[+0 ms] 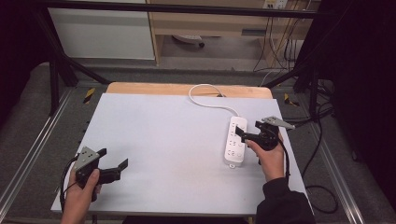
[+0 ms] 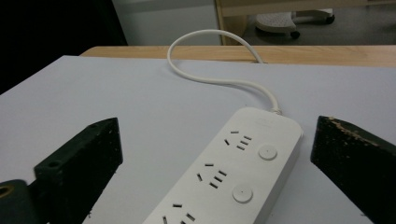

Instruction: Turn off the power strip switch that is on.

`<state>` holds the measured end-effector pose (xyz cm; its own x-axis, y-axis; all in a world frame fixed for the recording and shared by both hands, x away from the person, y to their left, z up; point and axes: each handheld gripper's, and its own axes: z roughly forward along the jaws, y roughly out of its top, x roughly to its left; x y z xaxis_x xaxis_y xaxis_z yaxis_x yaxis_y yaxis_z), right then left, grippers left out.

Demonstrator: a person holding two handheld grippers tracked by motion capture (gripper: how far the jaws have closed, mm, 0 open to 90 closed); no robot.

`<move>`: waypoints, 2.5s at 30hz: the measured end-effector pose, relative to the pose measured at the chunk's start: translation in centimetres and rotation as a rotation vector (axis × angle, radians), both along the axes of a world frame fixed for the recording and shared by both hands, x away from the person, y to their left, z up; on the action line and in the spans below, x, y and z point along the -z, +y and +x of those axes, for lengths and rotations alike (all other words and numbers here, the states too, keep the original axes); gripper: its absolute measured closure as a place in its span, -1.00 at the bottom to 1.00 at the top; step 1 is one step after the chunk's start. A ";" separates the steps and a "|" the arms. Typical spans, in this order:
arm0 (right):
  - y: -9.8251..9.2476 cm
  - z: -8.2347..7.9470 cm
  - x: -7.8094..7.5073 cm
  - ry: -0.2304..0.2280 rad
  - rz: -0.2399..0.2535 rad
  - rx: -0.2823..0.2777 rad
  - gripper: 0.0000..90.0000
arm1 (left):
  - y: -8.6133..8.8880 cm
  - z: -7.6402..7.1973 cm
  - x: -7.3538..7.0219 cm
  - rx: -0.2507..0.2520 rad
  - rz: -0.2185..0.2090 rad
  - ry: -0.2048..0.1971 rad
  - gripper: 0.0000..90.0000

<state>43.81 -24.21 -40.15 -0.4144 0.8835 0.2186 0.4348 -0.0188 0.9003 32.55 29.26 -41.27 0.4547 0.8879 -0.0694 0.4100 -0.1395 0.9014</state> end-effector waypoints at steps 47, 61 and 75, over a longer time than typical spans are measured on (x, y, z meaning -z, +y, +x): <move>-0.1 -4.3 -4.4 -0.072 -0.084 -0.015 -0.85 | 0.6 -0.1 -0.3 -0.002 -0.010 -0.006 -0.87; -0.7 -6.3 -4.7 -0.092 -0.070 -0.025 -0.87 | 0.6 -0.1 -0.3 0.004 -0.004 -0.001 -0.88; -2.5 -8.1 -3.5 -0.075 -0.060 -0.013 -0.89 | 0.6 -0.1 -0.3 0.002 -0.005 -0.001 -0.88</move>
